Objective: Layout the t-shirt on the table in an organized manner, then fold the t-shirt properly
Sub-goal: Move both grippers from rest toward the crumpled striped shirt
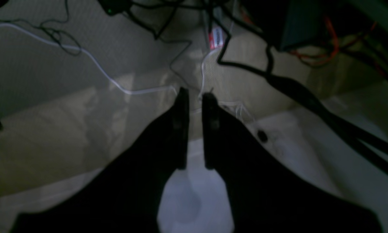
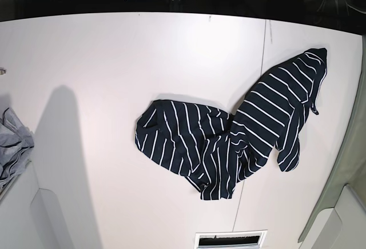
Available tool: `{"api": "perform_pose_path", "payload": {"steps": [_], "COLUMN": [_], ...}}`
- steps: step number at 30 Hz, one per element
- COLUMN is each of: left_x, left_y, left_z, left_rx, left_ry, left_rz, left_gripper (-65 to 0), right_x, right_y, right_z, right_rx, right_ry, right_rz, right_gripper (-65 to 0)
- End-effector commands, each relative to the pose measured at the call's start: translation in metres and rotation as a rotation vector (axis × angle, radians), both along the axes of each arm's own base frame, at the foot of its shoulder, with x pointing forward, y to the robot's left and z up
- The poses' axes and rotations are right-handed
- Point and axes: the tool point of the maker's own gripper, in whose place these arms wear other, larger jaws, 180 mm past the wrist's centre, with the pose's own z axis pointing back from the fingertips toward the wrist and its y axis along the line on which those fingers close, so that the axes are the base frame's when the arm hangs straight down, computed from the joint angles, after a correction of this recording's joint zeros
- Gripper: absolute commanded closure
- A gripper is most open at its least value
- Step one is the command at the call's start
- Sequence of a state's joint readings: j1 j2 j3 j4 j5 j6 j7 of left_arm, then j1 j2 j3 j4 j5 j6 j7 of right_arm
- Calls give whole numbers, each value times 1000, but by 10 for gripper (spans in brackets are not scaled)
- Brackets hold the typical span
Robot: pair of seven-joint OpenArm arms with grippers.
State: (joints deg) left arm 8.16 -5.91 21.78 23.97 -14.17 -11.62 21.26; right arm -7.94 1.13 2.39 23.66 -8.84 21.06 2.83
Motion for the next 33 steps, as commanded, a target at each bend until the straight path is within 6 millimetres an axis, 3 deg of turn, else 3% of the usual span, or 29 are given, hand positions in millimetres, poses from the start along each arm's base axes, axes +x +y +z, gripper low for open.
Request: {"api": "perform_pose_path", "payload": {"steps": [1,8,14,23,28,33], "left_x": [-1,-2,-4,-18,-17,1], "left_y": [1,15,16,-5,4,25], "left_z": [1,11,21,31,35,46], "left_rx": [-4,0,-73,-192,-173,-151], "left_ry": [1,-14,-48,-35,-50,-134], "left_rz": [2,-10,-83,-121,-50,85], "left_gripper": [-86,-86,-86,-86,-86,-86], "right_x": [0,3,11,-8,-15,-19], "right_y": [3,31,30,29,17,10], "right_z": [3,26,34,37,51,77], "right_rx": [26,199,200,195,182,205], "right_ry": [-8,-60,-108,-88,-135,-200], "right_rz": [2,30,10,15,65,93], "right_gripper": [0,0,0,0,0,0]}}
